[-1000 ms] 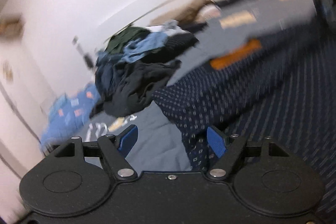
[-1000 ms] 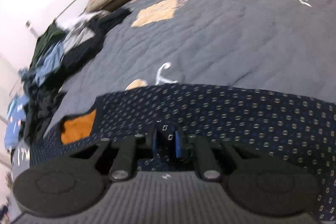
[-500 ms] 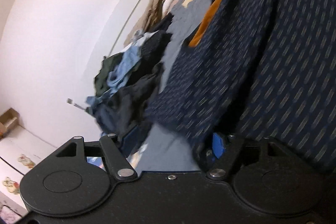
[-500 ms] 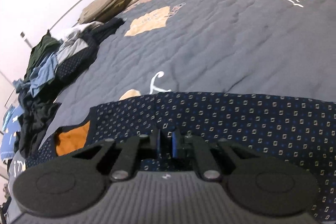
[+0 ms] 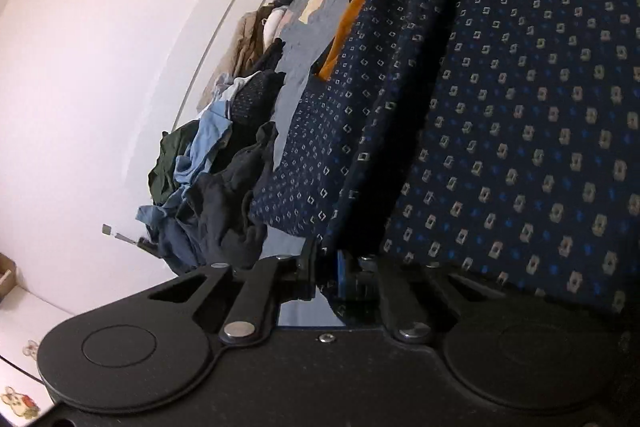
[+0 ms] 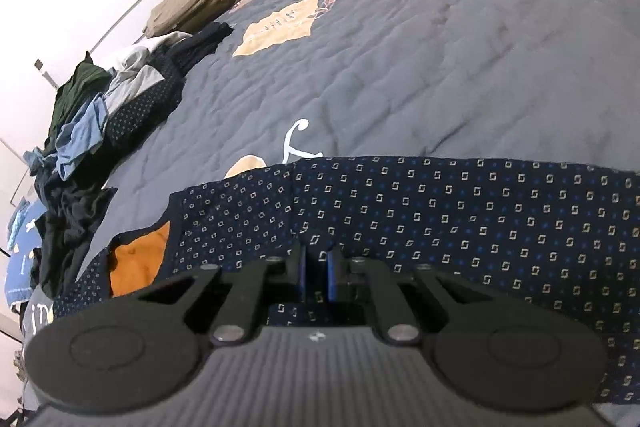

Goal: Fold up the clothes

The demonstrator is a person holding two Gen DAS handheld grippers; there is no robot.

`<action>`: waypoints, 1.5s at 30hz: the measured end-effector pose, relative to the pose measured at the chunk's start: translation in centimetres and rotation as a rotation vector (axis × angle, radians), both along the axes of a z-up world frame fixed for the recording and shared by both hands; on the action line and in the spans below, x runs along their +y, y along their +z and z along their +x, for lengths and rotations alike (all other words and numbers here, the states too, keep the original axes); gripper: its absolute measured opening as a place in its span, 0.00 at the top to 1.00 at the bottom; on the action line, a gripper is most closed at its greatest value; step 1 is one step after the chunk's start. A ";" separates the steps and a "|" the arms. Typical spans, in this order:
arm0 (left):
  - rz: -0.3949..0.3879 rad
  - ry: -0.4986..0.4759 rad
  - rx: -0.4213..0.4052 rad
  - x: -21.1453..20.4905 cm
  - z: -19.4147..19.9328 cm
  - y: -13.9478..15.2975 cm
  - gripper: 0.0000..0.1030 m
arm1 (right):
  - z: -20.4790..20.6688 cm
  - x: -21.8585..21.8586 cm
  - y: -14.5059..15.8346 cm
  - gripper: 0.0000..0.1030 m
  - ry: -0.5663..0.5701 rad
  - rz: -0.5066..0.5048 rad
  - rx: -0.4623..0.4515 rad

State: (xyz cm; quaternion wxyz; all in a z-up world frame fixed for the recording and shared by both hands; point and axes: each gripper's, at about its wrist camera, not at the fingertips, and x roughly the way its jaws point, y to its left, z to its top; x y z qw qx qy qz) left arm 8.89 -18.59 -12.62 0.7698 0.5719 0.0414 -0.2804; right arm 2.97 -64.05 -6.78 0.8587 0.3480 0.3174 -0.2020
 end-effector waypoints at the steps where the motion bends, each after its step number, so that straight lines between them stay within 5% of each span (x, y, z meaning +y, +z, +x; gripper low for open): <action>1: -0.022 0.000 -0.004 0.4 -0.1 0.2 0.91 | -0.1 0.0 0.3 0.91 0.007 -0.003 -0.004; 6: 0.038 -0.016 -0.029 0.1 -0.9 -1.4 0.83 | 0.4 -0.4 0.1 0.88 0.056 0.021 0.068; 8: -0.003 0.014 -0.017 0.2 -1.1 -0.7 0.65 | 0.4 -0.4 0.3 0.86 0.094 -0.017 0.100; 10: -0.078 0.044 0.044 0.7 -1.6 1.2 0.34 | 0.1 -0.3 0.8 0.84 0.130 -0.064 0.117; 16: -0.278 0.130 0.181 3.5 -4.2 6.9 0.32 | -2.3 -0.6 4.0 0.76 0.132 -0.184 0.113; 23: -0.735 0.234 0.467 3.3 -5.0 14.2 0.27 | -3.8 1.4 4.3 0.76 0.198 -0.176 0.073; 27: -0.970 0.278 0.614 2.7 -5.2 15.2 0.26 | -3.6 1.6 2.0 0.76 0.192 -0.078 0.087; 30: -1.013 0.275 0.678 2.1 -5.0 14.5 0.26 | -3.4 1.7 0.7 0.76 0.178 -0.046 0.079; 38: -1.003 0.357 0.685 2.8 -3.4 12.0 0.26 | -2.9 1.9 -0.7 0.76 0.177 -0.036 0.020; 40: -1.016 0.371 0.677 3.2 -3.4 12.0 0.26 | -2.8 2.1 -0.8 0.90 0.189 -0.030 0.001; 41: -1.018 0.376 0.673 3.4 -3.3 12.0 0.26 | -2.9 2.6 -0.5 0.97 0.213 -0.068 -0.006; 45: -1.019 0.395 0.662 3.8 -2.9 12.1 0.26 | -4.0 3.9 1.4 0.97 0.339 -0.245 -0.007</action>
